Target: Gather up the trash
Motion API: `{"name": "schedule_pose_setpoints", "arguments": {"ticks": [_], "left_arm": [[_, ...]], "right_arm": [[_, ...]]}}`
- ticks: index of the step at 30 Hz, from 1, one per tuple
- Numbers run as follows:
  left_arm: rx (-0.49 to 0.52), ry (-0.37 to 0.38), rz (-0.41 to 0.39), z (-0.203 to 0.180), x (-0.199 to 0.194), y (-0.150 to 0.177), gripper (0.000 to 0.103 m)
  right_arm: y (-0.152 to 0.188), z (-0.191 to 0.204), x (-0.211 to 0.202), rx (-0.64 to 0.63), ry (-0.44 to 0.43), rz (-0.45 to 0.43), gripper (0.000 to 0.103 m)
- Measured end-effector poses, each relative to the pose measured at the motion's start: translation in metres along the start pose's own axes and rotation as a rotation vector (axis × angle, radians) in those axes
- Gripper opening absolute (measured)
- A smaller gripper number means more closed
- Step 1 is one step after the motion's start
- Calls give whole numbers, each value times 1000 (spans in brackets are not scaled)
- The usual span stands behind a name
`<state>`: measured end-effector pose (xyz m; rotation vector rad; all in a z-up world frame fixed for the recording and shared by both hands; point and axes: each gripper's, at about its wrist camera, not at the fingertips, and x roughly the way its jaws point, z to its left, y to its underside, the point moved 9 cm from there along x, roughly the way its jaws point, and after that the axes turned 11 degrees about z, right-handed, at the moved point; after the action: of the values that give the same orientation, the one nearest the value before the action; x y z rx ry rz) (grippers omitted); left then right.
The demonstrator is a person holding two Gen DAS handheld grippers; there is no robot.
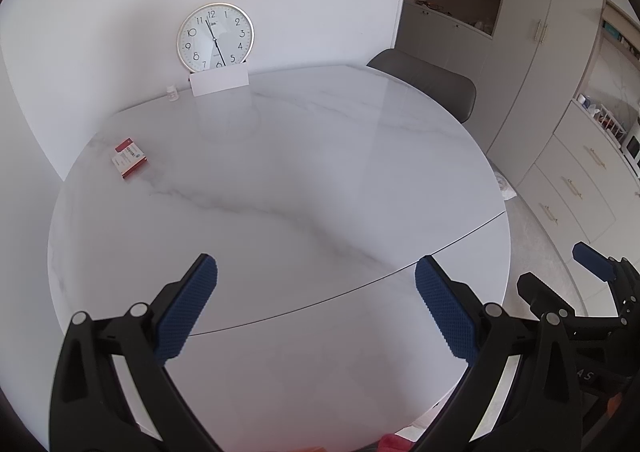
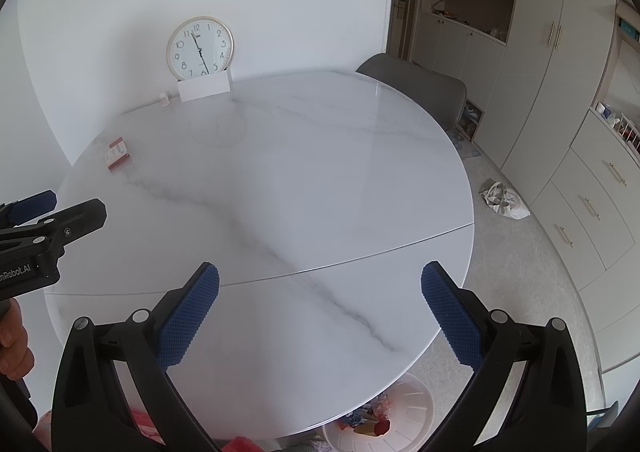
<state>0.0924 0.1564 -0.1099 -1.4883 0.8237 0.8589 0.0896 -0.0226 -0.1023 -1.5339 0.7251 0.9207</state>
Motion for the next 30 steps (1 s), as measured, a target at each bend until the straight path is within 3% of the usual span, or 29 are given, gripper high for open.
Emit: {"name": "schedule_pose_setpoints", "arguments": {"ticks": [30], "left_arm": [[3,-4,2,1,1,-3,95]], "right_arm": [[4,-3,2,10,1,6,100]]}}
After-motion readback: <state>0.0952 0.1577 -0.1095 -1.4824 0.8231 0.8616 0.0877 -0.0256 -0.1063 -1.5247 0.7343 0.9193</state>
